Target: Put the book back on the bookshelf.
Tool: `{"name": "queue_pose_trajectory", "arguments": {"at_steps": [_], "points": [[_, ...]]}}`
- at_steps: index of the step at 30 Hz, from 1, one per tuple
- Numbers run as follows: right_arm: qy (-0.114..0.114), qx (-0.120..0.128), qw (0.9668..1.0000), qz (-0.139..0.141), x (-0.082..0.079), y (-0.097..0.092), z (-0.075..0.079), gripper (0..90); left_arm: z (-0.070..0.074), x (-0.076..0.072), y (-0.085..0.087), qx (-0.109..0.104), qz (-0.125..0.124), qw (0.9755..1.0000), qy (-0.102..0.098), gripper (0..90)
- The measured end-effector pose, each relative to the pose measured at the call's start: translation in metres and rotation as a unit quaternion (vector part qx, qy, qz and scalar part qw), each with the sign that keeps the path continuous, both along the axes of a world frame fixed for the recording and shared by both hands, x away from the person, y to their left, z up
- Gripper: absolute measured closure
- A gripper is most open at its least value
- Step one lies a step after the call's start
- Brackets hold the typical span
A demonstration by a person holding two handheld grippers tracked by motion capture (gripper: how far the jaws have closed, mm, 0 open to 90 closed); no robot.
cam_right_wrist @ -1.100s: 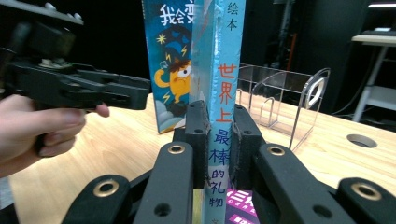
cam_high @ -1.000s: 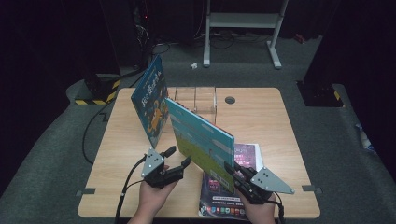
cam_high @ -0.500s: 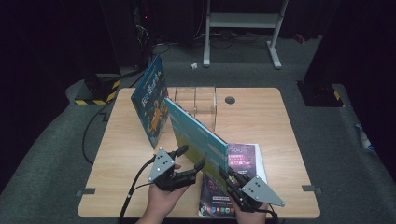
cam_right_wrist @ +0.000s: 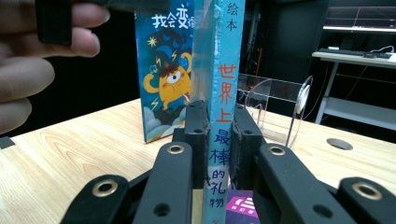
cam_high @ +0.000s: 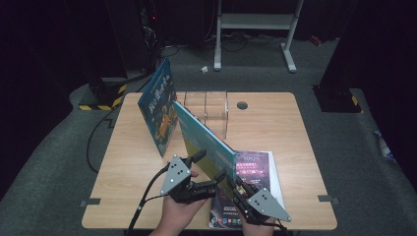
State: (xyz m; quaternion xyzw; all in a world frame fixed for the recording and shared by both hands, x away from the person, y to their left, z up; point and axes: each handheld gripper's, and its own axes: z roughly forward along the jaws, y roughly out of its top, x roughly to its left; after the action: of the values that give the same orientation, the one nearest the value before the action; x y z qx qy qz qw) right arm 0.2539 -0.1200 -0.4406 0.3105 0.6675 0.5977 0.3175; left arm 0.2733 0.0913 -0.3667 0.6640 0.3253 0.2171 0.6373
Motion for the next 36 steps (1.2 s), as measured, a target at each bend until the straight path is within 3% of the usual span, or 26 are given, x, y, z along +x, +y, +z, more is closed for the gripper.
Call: {"name": "queue_pose_trajectory", "arguments": {"at_steps": [4, 14, 23, 27, 29, 36], "points": [[-0.005, -0.005, 1.0, -0.002, -0.001, 0.004, -0.001, 79.9, 0.002, -0.003, -0.009, 0.001, 0.004, 1.0, -0.001, 19.5], [-0.021, -0.018, 0.9996, 0.002, -0.008, 0.012, -0.004, 78.9, 0.001, -0.005, -0.013, 0.015, 0.02, 0.9997, 0.0, 17.2], [-0.026, -0.035, 0.9986, 0.03, -0.012, 0.026, -0.008, 76.0, -0.008, -0.012, 0.002, 0.015, 0.036, 0.9992, 0.011, 16.8], [-0.02, -0.035, 0.9983, 0.042, -0.012, 0.032, -0.008, 74.1, -0.011, -0.013, 0.008, 0.009, 0.038, 0.999, 0.02, 16.8], [-0.016, -0.037, 0.998, 0.048, -0.012, 0.037, -0.009, 72.4, -0.012, -0.013, 0.011, 0.019, 0.037, 0.9989, 0.021, 16.5], [-0.006, -0.043, 0.9971, 0.062, -0.011, 0.048, -0.013, 70.1, -0.017, -0.014, 0.019, 0.022, 0.047, 0.9983, 0.025, 16.9]]}}
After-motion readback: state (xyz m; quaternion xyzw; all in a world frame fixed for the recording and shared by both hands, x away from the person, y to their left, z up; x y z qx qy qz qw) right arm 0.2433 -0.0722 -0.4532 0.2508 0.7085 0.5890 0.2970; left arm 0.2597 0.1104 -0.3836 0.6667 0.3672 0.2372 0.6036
